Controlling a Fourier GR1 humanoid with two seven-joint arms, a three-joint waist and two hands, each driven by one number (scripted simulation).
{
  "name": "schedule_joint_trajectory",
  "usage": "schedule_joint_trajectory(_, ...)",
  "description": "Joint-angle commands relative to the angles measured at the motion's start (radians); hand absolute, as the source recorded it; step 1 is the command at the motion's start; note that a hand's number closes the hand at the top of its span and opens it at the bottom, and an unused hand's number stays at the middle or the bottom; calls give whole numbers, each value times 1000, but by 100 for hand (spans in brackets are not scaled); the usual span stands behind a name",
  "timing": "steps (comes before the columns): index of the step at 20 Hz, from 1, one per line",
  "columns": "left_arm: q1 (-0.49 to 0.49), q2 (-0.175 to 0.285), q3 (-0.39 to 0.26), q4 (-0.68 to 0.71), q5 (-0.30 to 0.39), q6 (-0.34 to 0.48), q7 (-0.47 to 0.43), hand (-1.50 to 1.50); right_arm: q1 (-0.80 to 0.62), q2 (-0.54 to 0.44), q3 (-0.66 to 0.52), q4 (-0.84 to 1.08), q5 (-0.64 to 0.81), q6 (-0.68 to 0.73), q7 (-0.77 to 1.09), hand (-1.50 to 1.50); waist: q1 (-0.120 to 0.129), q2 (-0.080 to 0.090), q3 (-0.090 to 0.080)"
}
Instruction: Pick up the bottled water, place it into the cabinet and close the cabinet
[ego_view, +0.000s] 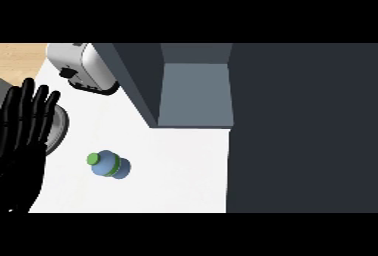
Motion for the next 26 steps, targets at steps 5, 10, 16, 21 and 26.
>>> schedule_joint_trajectory(5,181,19,46,-119,89,-91,-77,-150,216,-58,1,-104,6,87,10,-150,0,-37,9)
schedule_joint_trajectory(10,315,-71,-27,-250,270,-41,195,-150,295,-50,84,-211,-161,178,115,-150,5,-42,9)
schedule_joint_trajectory(16,451,-83,-27,-363,312,-59,213,-150,500,-61,71,-372,-232,244,113,-150,-3,-38,9)
schedule_joint_trajectory(21,564,-68,6,-420,389,-139,189,-150,613,-54,70,-433,-247,297,76,-150,-4,-41,9)
schedule_joint_trajectory(26,651,-99,-24,-442,359,-167,149,-150,636,-63,22,-484,-301,292,108,-150,2,-42,9)
